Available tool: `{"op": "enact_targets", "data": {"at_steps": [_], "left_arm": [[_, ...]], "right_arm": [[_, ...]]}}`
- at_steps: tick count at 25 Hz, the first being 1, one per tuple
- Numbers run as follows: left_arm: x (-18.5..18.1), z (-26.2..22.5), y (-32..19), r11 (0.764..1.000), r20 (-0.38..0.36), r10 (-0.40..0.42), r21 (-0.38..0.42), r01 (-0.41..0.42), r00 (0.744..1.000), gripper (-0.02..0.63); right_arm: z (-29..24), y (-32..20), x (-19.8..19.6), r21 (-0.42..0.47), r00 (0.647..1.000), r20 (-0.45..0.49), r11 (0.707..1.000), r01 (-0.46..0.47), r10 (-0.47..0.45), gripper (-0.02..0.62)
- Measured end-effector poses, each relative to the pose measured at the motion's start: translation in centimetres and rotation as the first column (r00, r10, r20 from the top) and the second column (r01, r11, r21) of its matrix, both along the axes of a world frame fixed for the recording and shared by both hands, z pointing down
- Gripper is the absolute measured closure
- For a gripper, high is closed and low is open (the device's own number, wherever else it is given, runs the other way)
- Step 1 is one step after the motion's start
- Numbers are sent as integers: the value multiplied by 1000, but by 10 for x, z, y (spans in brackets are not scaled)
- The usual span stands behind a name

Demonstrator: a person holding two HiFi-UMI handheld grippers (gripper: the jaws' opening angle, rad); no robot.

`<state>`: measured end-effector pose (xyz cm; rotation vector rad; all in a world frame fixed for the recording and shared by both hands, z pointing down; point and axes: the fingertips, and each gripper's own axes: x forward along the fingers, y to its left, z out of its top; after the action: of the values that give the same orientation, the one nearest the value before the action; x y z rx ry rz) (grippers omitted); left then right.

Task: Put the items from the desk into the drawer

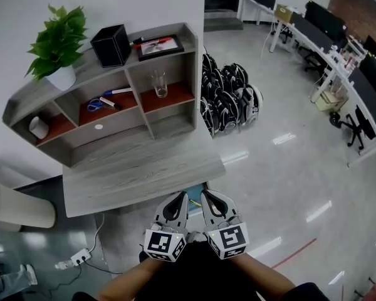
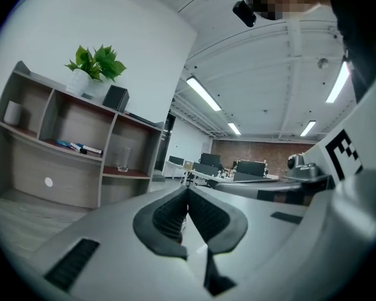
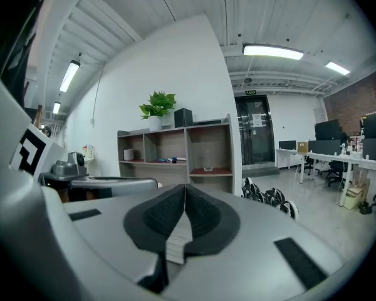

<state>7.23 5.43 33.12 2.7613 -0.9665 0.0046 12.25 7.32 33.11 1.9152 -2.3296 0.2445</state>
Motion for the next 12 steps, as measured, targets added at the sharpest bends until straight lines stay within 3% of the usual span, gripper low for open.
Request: {"op": "enact_targets", "data": {"at_steps": [12], "left_arm": [[-5, -3, 13, 999, 13, -13, 41, 12, 1000, 591]], "right_arm": [[0, 8, -13, 26, 997, -74, 1000, 18, -16, 577]]}}
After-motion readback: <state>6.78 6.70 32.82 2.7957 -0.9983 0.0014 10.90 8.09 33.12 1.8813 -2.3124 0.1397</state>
